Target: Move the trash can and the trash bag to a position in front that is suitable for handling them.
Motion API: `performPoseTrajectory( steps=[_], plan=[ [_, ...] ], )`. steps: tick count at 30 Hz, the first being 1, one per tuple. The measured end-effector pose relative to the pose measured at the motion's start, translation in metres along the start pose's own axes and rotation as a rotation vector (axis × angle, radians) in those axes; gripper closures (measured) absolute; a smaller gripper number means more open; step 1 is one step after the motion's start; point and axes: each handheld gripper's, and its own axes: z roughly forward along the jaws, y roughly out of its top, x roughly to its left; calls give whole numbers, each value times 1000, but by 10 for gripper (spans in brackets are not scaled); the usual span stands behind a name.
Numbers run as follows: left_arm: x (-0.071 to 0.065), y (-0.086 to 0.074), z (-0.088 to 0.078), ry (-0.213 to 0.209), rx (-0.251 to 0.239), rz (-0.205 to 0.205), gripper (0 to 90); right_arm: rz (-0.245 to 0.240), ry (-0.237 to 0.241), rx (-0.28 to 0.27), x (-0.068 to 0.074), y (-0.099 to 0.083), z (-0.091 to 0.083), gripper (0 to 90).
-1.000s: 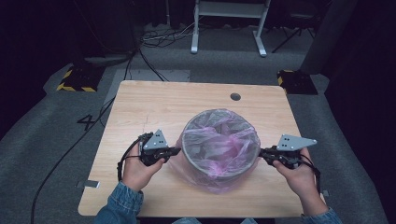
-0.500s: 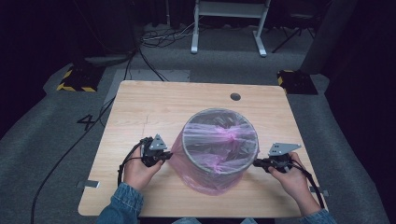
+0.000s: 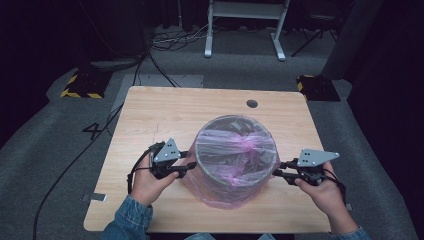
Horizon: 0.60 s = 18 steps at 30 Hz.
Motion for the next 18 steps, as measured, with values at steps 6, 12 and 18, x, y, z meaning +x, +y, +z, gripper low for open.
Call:
performPoseTrajectory(
  steps=[6,12,18],
  plan=[
    [8,-14,20,30,143,-48,900,43,-18,60,-4,-6,18,900],
    [14,-37,33,20,183,-108,900,110,-7,148,-12,-40,39,900],
    [15,-36,35,55,186,-122,900,128,-30,148,-18,-48,39,900]
  ],
)
